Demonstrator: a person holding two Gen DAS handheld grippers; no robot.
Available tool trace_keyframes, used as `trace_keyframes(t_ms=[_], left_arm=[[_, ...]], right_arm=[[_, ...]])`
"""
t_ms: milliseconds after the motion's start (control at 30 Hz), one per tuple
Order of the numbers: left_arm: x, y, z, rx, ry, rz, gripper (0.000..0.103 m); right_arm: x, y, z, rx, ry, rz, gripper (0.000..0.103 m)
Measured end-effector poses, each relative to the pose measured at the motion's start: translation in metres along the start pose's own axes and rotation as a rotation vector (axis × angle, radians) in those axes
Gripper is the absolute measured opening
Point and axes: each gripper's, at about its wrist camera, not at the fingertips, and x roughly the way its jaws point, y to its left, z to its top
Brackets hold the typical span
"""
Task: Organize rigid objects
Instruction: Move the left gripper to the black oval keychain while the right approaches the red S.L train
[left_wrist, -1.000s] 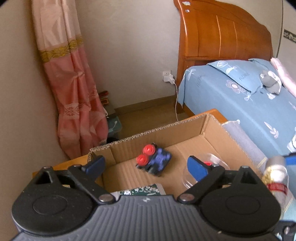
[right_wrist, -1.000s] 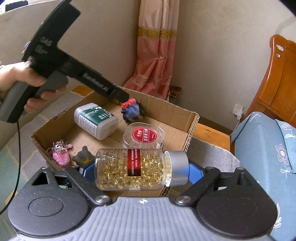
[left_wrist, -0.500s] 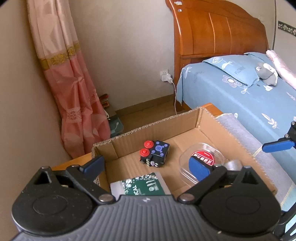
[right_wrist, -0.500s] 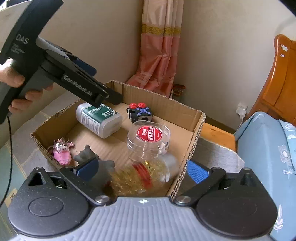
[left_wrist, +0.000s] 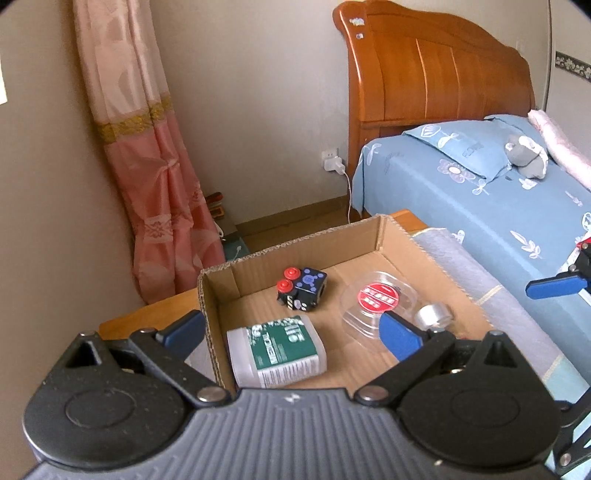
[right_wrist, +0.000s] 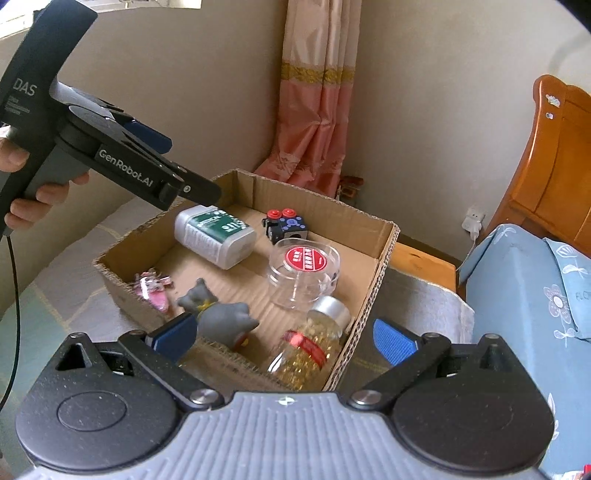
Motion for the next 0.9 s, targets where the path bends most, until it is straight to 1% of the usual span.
trace_keyframes(t_ms=[100,200,333,400,667,733,833,900], left_arm=[[-0.017,-0.006,-0.009,-0.009,-0.005,-0.001,0.102],[-0.030,-0.014,-0.021,-0.019,-0.005,0.016,0.102],[-0.046,-0.028,-0.045,0.000,-0.007,0.055,0.102],[-0.050,-0.031,-0.056,-0.011,0.006,0.064,0.102],[-0.052,-0.042,-0.103,-0.092,0.050,0.020,0.102],[-0.050,-0.045,-0.110,-0.093,0.055,0.032,0.102],[-0.044,-0.052,-0.119,-0.079,0.068,0.065,0.102],[-0.043,-0.057,-0.127,-0.085,0.072,0.051,0.102]], right_arm=[[-0.011,0.008,-0.008,-0.001,-0.010,-0.003,0.103],[-0.018,0.014,-0.019,0.009,-0.021,-0.013,0.103],[-0.021,0.021,-0.038,0.054,-0.001,0.018,0.103],[-0.020,0.026,-0.049,0.075,0.017,0.018,0.103],[0.001,0.053,-0.100,0.129,0.109,-0.025,0.103],[0.007,0.056,-0.111,0.165,0.126,-0.032,0.103],[0.013,0.062,-0.120,0.200,0.122,-0.066,0.103],[0.018,0.062,-0.125,0.205,0.123,-0.097,0.103]])
